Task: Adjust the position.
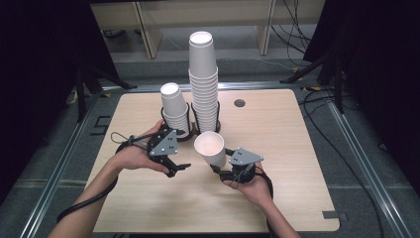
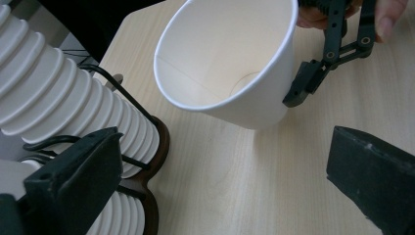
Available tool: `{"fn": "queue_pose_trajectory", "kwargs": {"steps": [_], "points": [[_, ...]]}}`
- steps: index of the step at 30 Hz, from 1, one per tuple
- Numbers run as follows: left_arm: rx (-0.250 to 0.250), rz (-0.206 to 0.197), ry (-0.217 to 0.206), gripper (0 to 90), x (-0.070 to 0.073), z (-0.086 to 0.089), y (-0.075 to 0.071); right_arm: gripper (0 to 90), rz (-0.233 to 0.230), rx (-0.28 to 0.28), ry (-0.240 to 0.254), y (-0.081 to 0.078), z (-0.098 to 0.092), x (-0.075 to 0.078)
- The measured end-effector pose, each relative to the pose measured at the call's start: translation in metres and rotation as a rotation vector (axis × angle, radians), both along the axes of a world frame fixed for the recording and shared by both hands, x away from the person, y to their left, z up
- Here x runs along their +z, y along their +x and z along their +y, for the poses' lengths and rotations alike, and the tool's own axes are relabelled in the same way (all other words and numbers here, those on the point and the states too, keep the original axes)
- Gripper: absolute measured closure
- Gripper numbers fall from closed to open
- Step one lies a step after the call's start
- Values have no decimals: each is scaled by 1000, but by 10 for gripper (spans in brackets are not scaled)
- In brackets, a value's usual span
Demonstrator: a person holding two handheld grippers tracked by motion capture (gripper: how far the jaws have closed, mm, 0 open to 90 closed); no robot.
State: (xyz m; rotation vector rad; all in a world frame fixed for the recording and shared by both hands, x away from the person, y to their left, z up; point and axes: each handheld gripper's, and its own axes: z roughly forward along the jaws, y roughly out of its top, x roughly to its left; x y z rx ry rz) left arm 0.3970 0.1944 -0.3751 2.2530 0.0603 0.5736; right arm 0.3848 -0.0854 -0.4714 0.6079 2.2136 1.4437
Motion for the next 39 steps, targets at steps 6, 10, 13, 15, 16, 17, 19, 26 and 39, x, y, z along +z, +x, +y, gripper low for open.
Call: {"fn": "queue_pose_trajectory", "kwargs": {"steps": [6, 10, 13, 15, 16, 17, 19, 26, 39], "points": [[58, -6, -97, 0, -6, 5, -3, 293, 3, -24, 14, 0, -5, 0], [99, -10, -166, 0, -12, 9, -6, 293, 5, -48, 25, 0, -10, 0], [122, -9, -190, 0, -15, 12, -8, 293, 12, -62, 37, 0, -13, 0], [156, -7, -221, 0, -19, 15, -10, 293, -5, -81, 48, 1, -17, 1], [187, -4, -252, 0, -23, 17, -13, 293, 3, -90, 54, 0, -18, 1], [208, 0, -281, 0, -26, 20, -14, 293, 4, -98, 58, 0, -19, 1], [242, 3, -301, 0, -31, 24, -17, 293, 24, -96, 85, 0, -20, 1], [352, 11, -386, 0, -50, 48, -35, 293, 18, -166, 99, -4, -35, 3], [645, -57, -506, 0, -89, 81, -51, 290, 45, -288, 128, -2, -64, 1]]}}
